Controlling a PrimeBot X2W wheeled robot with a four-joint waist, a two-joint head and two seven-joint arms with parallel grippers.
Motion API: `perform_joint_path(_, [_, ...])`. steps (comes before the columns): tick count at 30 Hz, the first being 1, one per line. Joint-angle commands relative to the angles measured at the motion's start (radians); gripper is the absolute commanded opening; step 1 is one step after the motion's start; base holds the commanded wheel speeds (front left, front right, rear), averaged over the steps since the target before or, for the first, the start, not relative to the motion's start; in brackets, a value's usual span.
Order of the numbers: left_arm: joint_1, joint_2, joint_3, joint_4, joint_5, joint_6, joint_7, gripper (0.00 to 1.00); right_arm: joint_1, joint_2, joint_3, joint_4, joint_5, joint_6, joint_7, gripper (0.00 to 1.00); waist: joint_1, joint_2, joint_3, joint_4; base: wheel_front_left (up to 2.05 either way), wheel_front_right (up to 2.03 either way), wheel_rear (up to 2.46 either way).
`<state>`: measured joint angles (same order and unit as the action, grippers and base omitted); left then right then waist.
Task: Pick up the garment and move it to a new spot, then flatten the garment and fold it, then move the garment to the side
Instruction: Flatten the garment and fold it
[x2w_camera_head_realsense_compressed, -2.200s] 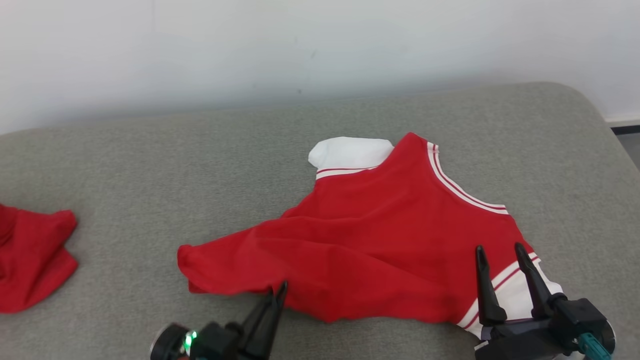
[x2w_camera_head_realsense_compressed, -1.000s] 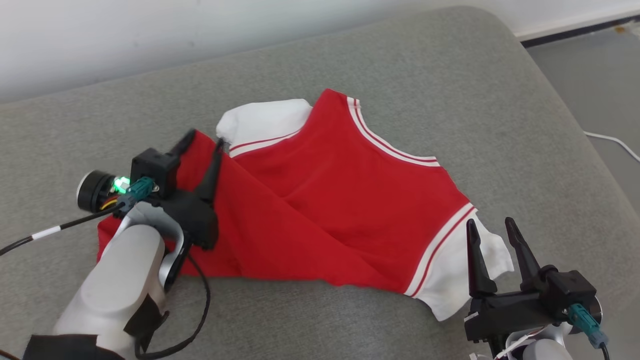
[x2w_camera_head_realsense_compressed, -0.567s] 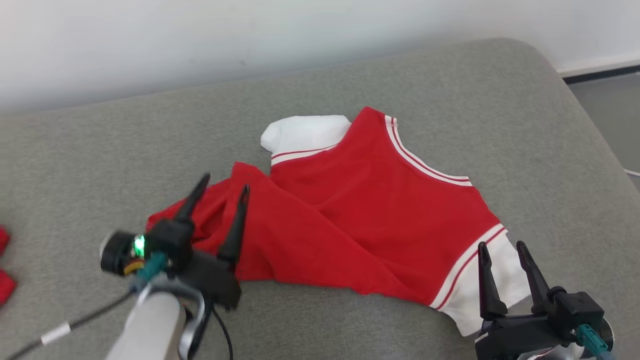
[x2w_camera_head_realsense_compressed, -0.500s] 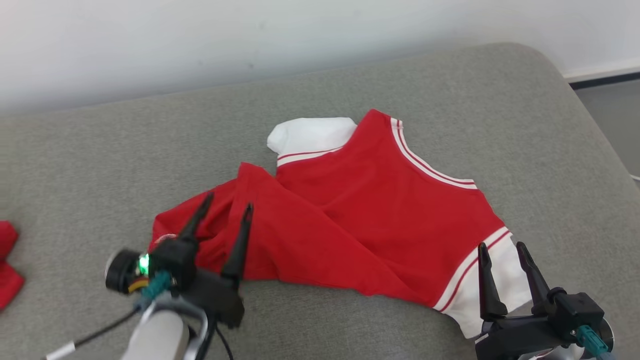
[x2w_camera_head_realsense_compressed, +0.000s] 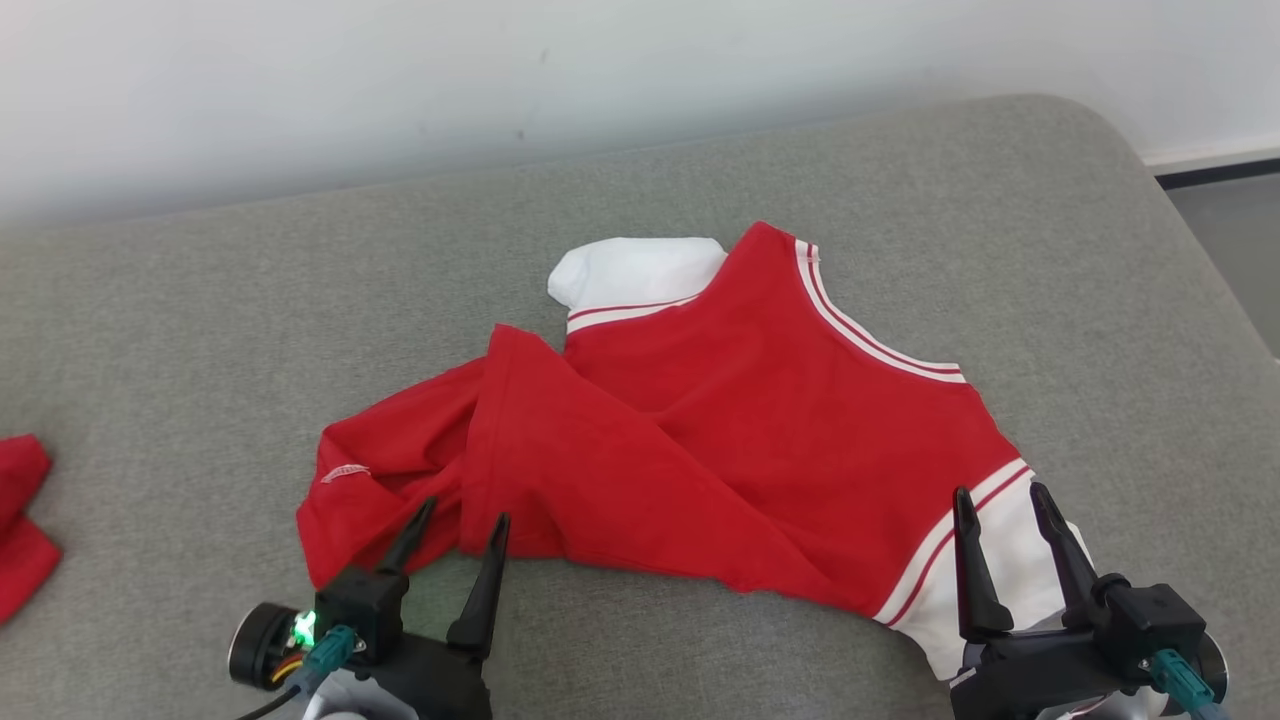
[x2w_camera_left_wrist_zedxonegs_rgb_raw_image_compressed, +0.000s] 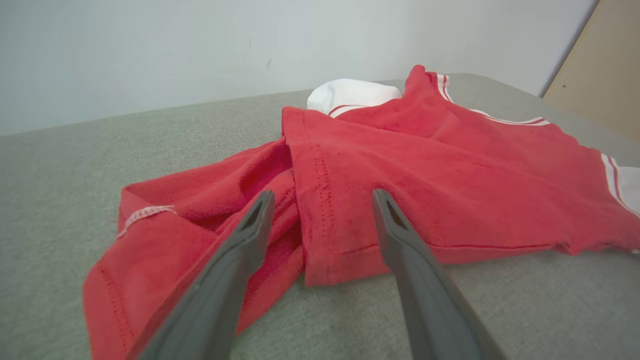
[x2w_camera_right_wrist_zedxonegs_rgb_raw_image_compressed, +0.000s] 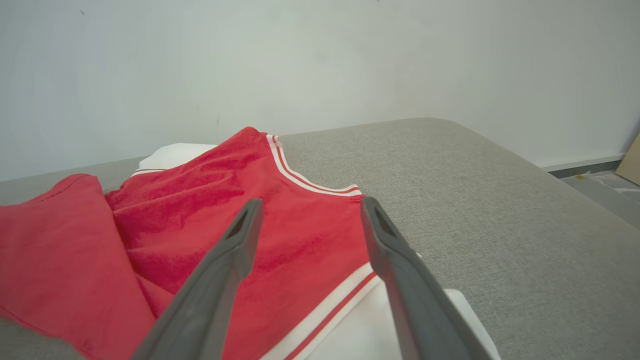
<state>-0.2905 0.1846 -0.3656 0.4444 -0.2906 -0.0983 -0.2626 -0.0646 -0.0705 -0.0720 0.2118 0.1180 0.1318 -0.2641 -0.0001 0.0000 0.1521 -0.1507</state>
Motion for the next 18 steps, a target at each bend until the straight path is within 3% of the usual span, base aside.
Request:
perform_joint_path(1, [0.002, -0.003, 0.009, 0.015, -0.004, -0.006, -0.003, 1.0, -0.006, -0.004, 0.001, 0.001, 0.003, -0.002, 0.0, 1.0, 0.0001, 0.0, 0.008, -0.009, 0.0, 0.0, 0.0])
perform_joint_path(9, [-0.029, -0.009, 0.017, 0.11, -0.006, -0.018, -0.003, 1.0, -0.016, -0.002, -0.002, -0.005, 0.009, -0.002, 0.0, 1.0, 0.0001, 0.0, 0.034, -0.036, 0.0, 0.0, 0.0])
perform_joint_path(10, [-0.03, -0.012, 0.019, 0.117, -0.012, -0.02, -0.003, 0.45, -0.016, -0.002, -0.004, -0.007, 0.009, -0.002, 0.0, 1.0, 0.0001, 0.0, 0.035, -0.037, 0.0, 0.0, 0.0])
perform_joint_path(12, [-0.038, -0.013, 0.017, 0.124, -0.01, -0.025, -0.003, 0.0, -0.013, -0.001, -0.007, -0.008, 0.008, -0.002, 0.0, 1.0, 0.0001, 0.0, 0.035, -0.037, 0.0, 0.0, 0.0])
perform_joint_path(18, [-0.017, -0.022, 0.033, 0.057, 0.009, -0.027, -0.003, 0.0, 0.008, 0.003, -0.018, -0.007, -0.005, -0.002, 0.0, 1.0, 0.0001, 0.0, 0.003, -0.011, 0.0, 0.0, 0.0])
